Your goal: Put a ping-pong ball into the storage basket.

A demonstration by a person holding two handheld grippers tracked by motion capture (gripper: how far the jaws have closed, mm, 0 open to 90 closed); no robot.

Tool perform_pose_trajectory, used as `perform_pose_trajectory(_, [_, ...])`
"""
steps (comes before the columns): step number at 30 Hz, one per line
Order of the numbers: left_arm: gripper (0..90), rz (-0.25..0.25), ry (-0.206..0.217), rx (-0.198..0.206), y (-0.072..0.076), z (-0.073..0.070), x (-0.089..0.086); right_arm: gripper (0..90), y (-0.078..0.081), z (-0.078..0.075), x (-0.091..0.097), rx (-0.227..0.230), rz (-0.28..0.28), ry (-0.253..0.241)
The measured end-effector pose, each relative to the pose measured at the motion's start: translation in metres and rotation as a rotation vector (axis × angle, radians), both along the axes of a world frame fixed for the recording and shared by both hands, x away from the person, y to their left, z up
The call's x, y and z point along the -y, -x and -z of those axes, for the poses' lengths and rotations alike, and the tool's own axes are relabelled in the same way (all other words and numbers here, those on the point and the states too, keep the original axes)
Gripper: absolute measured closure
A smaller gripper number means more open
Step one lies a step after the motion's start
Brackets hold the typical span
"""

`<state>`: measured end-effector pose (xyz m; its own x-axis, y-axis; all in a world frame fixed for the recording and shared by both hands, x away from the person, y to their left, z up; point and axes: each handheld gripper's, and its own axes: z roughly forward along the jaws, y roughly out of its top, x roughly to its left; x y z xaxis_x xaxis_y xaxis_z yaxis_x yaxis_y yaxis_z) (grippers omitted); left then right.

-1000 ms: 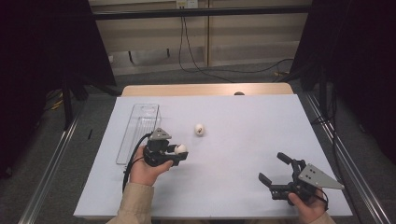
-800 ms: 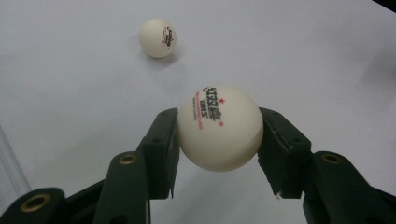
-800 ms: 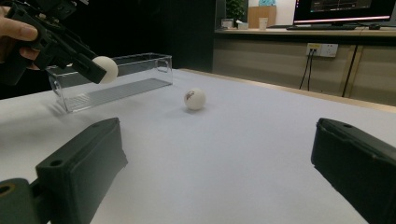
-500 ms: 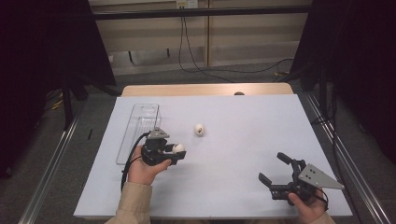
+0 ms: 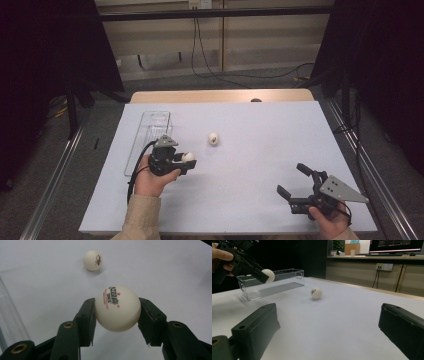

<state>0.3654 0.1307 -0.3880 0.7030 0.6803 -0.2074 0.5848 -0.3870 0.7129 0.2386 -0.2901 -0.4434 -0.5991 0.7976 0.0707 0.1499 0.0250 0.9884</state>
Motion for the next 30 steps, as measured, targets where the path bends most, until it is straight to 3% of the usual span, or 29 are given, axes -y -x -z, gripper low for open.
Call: perform_pose_trajectory(30, [51.0, -0.029, -0.013, -0.015, -0.004, -0.002, -0.013, 2.2, 0.000, 0.000, 0.000, 0.003, -0.002, 0.000])
